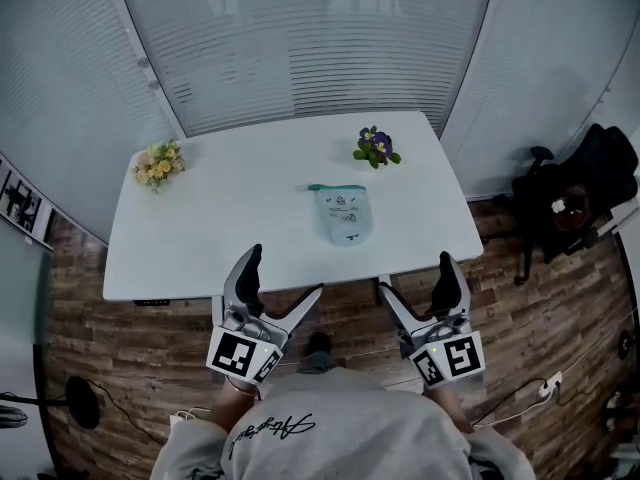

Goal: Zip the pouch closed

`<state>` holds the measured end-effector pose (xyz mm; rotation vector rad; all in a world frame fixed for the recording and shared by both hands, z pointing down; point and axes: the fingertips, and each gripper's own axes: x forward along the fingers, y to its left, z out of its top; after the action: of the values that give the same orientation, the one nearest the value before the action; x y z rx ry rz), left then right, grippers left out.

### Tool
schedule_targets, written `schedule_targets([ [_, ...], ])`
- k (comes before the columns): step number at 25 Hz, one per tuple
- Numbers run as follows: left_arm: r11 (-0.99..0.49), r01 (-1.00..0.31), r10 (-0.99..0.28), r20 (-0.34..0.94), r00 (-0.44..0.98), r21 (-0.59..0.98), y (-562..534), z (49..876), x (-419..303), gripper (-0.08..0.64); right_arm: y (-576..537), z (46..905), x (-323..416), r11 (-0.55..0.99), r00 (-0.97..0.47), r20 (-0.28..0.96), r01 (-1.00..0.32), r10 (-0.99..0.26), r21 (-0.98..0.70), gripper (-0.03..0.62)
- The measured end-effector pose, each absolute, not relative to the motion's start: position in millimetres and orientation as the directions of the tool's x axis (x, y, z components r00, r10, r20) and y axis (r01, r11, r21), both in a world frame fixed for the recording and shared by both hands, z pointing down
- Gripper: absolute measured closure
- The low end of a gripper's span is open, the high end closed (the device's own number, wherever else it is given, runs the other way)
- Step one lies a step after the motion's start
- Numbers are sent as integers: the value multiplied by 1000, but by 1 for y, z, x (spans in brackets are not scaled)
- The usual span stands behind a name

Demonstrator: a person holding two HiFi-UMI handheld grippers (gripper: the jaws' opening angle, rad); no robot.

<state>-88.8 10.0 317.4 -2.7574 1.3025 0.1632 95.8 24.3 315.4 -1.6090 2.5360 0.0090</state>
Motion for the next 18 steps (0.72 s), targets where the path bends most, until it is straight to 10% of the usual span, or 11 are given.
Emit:
schedule_targets([
  [18,-669,-743,-736,-119,666,-19,-104,321,-117,94,-86,313,67,401,-392,-110,-912,-914,-82,112],
])
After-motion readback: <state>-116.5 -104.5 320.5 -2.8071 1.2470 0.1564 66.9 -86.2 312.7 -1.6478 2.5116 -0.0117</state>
